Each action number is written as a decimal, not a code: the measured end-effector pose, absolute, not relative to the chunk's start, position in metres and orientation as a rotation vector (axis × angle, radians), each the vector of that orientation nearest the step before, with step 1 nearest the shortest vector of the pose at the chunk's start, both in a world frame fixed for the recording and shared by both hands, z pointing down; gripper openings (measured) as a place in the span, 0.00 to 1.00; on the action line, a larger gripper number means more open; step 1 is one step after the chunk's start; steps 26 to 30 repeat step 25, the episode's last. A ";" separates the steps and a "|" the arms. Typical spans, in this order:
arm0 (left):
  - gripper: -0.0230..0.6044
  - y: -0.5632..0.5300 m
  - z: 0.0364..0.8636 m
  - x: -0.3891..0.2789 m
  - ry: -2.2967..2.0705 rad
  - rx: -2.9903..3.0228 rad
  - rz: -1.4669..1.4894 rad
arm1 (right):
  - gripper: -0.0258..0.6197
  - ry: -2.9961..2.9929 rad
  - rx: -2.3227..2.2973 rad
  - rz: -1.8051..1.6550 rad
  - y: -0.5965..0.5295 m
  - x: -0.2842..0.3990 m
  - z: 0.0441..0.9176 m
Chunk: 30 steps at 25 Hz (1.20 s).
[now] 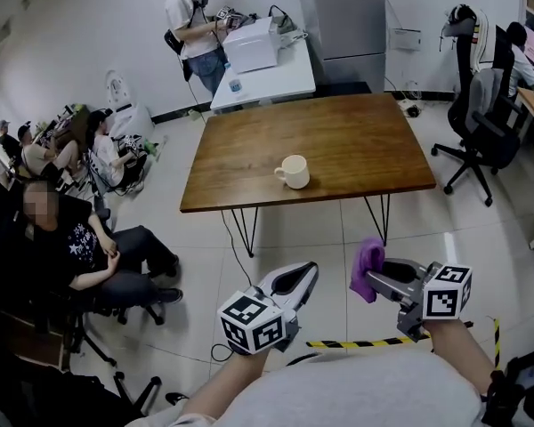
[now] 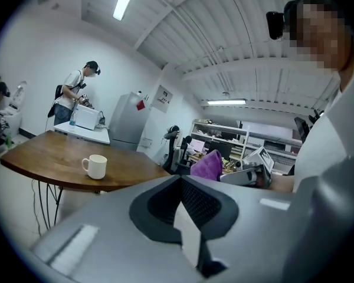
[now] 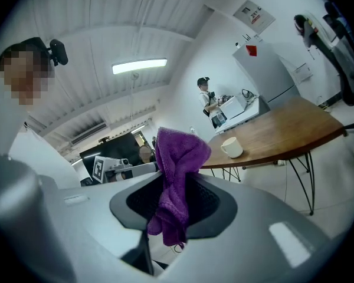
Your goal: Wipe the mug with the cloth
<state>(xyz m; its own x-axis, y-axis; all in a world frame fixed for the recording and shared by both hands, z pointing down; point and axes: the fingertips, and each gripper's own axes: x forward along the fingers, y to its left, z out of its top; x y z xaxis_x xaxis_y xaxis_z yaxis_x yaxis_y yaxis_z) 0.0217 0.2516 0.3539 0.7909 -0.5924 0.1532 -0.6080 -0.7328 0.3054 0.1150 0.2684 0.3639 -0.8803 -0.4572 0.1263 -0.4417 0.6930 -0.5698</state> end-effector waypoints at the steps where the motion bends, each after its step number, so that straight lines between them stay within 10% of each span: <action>1: 0.04 0.256 0.350 0.021 -0.916 2.648 0.072 | 0.22 2.869 -0.760 -0.940 0.273 0.113 0.360; 30: 0.04 0.316 0.346 -0.050 -0.830 2.636 0.018 | 0.22 2.881 -0.742 -0.984 0.333 0.019 0.355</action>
